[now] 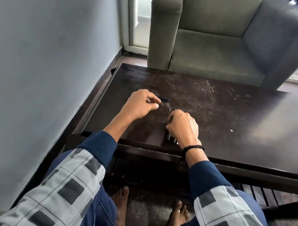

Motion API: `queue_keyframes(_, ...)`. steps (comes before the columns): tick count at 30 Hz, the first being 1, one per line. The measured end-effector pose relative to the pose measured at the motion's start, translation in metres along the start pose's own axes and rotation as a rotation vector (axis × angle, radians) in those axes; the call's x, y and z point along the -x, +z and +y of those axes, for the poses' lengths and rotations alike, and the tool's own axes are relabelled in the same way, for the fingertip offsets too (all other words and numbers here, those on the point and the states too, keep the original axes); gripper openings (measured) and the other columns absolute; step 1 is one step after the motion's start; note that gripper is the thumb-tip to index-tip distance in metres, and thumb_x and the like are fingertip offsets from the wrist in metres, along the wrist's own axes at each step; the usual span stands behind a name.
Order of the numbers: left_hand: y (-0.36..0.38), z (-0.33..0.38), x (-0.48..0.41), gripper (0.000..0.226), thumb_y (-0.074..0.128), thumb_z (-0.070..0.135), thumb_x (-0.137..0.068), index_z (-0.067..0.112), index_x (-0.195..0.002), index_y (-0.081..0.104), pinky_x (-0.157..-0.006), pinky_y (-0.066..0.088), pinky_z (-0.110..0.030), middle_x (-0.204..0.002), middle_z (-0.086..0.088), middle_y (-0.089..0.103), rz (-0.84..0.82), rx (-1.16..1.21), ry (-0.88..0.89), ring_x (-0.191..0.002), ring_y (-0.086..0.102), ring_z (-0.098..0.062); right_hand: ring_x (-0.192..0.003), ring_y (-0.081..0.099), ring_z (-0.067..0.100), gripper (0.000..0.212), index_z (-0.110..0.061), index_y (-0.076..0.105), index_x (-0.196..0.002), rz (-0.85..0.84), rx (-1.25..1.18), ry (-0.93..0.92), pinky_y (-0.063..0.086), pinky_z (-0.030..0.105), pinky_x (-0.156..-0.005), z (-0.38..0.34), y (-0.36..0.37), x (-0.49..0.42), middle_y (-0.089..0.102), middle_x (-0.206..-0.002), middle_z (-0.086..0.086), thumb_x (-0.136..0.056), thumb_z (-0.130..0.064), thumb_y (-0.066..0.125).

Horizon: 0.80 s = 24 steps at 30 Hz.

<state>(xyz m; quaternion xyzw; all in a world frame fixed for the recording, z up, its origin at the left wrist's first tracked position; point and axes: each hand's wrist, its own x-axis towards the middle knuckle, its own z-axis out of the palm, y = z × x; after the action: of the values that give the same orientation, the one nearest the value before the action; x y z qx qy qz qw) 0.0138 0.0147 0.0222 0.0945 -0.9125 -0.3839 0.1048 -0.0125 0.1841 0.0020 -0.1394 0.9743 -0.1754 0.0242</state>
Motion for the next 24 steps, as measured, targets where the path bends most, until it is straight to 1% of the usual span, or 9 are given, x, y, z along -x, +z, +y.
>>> queue_keyframes(4, -0.019, 0.009, 0.002, 0.02, 0.078, 0.015, -0.086, 0.023, -0.104, 0.079, -0.088, 0.052, -0.026, -0.095, 0.007, 0.075, 0.011, 0.203, -0.053, -0.088, 0.067, -0.005, -0.102, 0.067, 0.033, 0.031, -0.025, 0.071, -0.113, -0.069, -0.051, -0.015, 0.047, 0.032, -0.074, -0.006, 0.003, -0.006, 0.071, -0.112, 0.007, -0.084, -0.014, 0.07)
queue_keyframes(8, -0.033, 0.004, 0.007, 0.019, 0.077, 0.012, -0.086, 0.021, -0.103, 0.079, -0.081, 0.054, -0.021, -0.093, 0.007, 0.076, 0.024, 0.274, -0.075, -0.08, 0.066, 0.002, -0.102, 0.066, 0.034, 0.03, -0.02, 0.068, -0.113, -0.091, -0.079, -0.021, 0.045, 0.033, -0.073, -0.009, 0.006, -0.008, 0.071, -0.111, 0.006, -0.084, -0.013, 0.07)
queue_keyframes(10, -0.033, -0.003, 0.009, 0.019, 0.076, 0.011, -0.087, 0.019, -0.104, 0.079, -0.077, 0.054, -0.021, -0.094, 0.006, 0.076, 0.014, 0.292, -0.114, -0.079, 0.066, 0.001, -0.103, 0.065, 0.036, 0.026, -0.016, 0.067, -0.11, -0.099, -0.087, -0.026, 0.044, 0.033, -0.074, -0.01, 0.008, -0.007, 0.07, -0.112, 0.009, -0.084, -0.012, 0.066)
queue_keyframes(12, -0.031, -0.007, 0.008, 0.018, 0.075, 0.01, -0.088, 0.018, -0.104, 0.078, -0.076, 0.054, -0.021, -0.096, 0.005, 0.076, 0.005, 0.295, -0.145, -0.086, 0.068, -0.004, -0.102, 0.064, 0.037, 0.027, -0.014, 0.066, -0.11, -0.104, -0.1, -0.036, 0.044, 0.033, -0.075, -0.01, 0.009, -0.004, 0.069, -0.112, 0.01, -0.084, -0.009, 0.062)
queue_keyframes(15, -0.023, -0.004, 0.002, 0.02, 0.076, 0.012, -0.087, 0.019, -0.106, 0.078, -0.079, 0.056, -0.025, -0.096, 0.003, 0.075, -0.039, 0.286, -0.177, -0.092, 0.069, -0.009, -0.093, 0.063, 0.033, 0.028, -0.016, 0.06, -0.111, -0.108, -0.19, -0.01, 0.045, 0.033, -0.077, -0.009, 0.008, -0.002, 0.068, -0.101, 0.005, -0.084, -0.015, 0.065)
queue_keyframes(17, -0.016, 0.0, -0.002, 0.024, 0.077, 0.016, -0.086, 0.02, -0.109, 0.077, -0.085, 0.056, -0.03, -0.099, 0.002, 0.073, -0.058, 0.285, -0.216, -0.095, 0.068, -0.011, -0.084, 0.067, 0.027, 0.032, -0.021, 0.056, -0.111, -0.14, -0.364, 0.067, 0.054, 0.037, -0.077, -0.009, 0.007, -0.004, 0.067, -0.094, 0.0, -0.083, -0.023, 0.071)
queue_keyframes(19, -0.009, 0.002, -0.004, 0.032, 0.077, 0.02, -0.087, 0.018, -0.118, 0.073, -0.09, 0.056, -0.033, -0.108, 0.0, 0.071, -0.061, 0.307, -0.275, -0.1, 0.067, -0.012, -0.069, 0.066, 0.019, 0.037, -0.021, 0.055, -0.114, -0.195, -0.654, 0.176, 0.06, 0.036, -0.064, -0.011, 0.004, -0.005, 0.066, -0.089, 0.002, -0.083, -0.019, 0.075)
queue_keyframes(21, -0.004, 0.009, -0.003, 0.039, 0.074, 0.024, -0.09, 0.013, -0.126, 0.066, -0.087, 0.057, -0.031, -0.117, -0.004, 0.068, -0.072, 0.405, -0.367, -0.102, 0.065, -0.015, -0.054, 0.057, 0.013, 0.04, -0.019, 0.054, -0.119, -0.27, -0.922, 0.255, 0.053, 0.028, -0.049, -0.014, -0.001, -0.004, 0.063, -0.08, 0.005, -0.085, -0.009, 0.073)
queue_keyframes(24, 0.0, 0.021, 0.003, 0.032, 0.069, 0.027, -0.095, 0.008, -0.121, 0.068, -0.082, 0.058, -0.03, -0.119, -0.01, 0.069, -0.086, 0.618, -0.483, -0.096, 0.064, -0.018, -0.05, 0.054, 0.01, 0.037, -0.017, 0.058, -0.116, -0.309, -1.048, 0.224, 0.048, 0.025, -0.046, -0.016, -0.007, 0.0, 0.064, -0.077, 0.005, -0.084, -0.002, 0.072)
